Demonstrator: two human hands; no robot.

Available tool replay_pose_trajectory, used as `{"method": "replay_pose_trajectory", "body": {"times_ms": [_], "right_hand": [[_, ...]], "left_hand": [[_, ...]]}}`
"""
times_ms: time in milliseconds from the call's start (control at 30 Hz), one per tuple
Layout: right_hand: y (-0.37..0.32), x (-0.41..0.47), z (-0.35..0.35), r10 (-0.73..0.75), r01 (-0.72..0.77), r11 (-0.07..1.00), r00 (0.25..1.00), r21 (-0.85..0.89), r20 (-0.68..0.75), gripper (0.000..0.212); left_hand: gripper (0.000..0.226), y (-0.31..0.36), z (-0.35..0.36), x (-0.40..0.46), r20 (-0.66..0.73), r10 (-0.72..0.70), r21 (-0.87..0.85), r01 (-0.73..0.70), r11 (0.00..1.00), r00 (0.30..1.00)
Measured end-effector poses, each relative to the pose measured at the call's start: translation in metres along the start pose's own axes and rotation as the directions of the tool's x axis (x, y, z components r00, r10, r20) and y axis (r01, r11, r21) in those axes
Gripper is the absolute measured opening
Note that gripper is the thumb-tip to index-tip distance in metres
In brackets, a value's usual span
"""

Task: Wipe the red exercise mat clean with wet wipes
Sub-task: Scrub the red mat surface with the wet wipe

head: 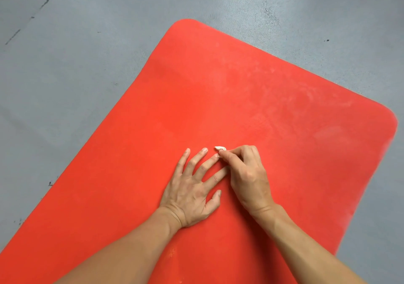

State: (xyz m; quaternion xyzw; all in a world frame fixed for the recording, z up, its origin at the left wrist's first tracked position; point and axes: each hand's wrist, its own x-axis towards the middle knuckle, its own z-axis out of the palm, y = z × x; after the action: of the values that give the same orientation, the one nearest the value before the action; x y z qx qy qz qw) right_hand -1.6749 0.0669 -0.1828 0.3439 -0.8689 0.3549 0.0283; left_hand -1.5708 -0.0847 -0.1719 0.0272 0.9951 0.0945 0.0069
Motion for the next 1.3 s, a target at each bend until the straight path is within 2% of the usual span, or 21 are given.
{"method": "replay_pose_trajectory", "body": {"times_ms": [133,267,400,467,567,867,1033,1100,1200,1233,1300], "right_hand": [[-0.005,0.003,0.002,0.059,-0.058,0.996,0.998,-0.073,0.004,0.032],[-0.005,0.004,0.002,0.057,-0.055,0.990,0.998,-0.133,0.018,0.025],[-0.011,0.005,0.005,0.078,-0.069,0.979,0.996,-0.190,0.043,0.019],[-0.012,0.006,0.006,0.094,-0.080,0.975,0.994,-0.207,0.060,0.018],[-0.014,0.008,0.007,0.120,-0.103,0.968,0.991,-0.229,0.060,0.018],[-0.014,0.009,0.006,0.113,-0.096,0.975,0.991,-0.198,0.076,0.017],[-0.036,0.005,0.013,0.196,-0.199,0.974,0.980,-0.105,-0.036,0.018],[-0.058,-0.001,0.020,0.146,-0.143,0.986,0.989,-0.083,0.028,0.022],[-0.065,-0.002,0.017,-0.068,0.079,0.995,0.979,-0.054,0.194,0.028],[-0.055,0.009,0.011,-0.097,0.110,0.992,0.976,-0.061,0.194,0.031],[-0.021,0.039,-0.001,-0.037,0.046,0.994,0.996,-0.101,0.087,0.038]], "left_hand": [[0.059,0.000,-0.002,-0.002,-0.004,0.002,-0.035,-0.002,0.999,1.000],[0.057,-0.009,-0.013,-0.004,-0.019,0.035,-0.086,-0.037,0.996,0.999],[0.055,-0.045,-0.025,-0.009,-0.105,-0.052,-0.036,0.048,0.998,0.993],[0.056,-0.066,-0.028,-0.010,-0.089,-0.094,-0.012,0.094,0.996,0.992],[0.058,-0.087,-0.029,-0.008,-0.025,-0.056,0.023,0.057,0.998,0.998],[0.060,-0.083,-0.016,-0.010,-0.061,-0.098,0.017,0.099,0.995,0.993],[0.062,-0.085,-0.014,-0.011,-0.063,-0.096,0.044,0.099,0.994,0.993],[0.063,-0.084,-0.013,-0.011,-0.066,-0.094,0.054,0.097,0.994,0.993],[0.063,-0.083,-0.012,-0.010,-0.066,-0.098,0.051,0.102,0.994,0.993],[0.063,-0.084,-0.012,-0.011,-0.065,-0.099,0.051,0.102,0.993,0.993],[0.063,-0.085,-0.012,-0.011,-0.065,-0.095,0.050,0.099,0.994,0.993]]}}
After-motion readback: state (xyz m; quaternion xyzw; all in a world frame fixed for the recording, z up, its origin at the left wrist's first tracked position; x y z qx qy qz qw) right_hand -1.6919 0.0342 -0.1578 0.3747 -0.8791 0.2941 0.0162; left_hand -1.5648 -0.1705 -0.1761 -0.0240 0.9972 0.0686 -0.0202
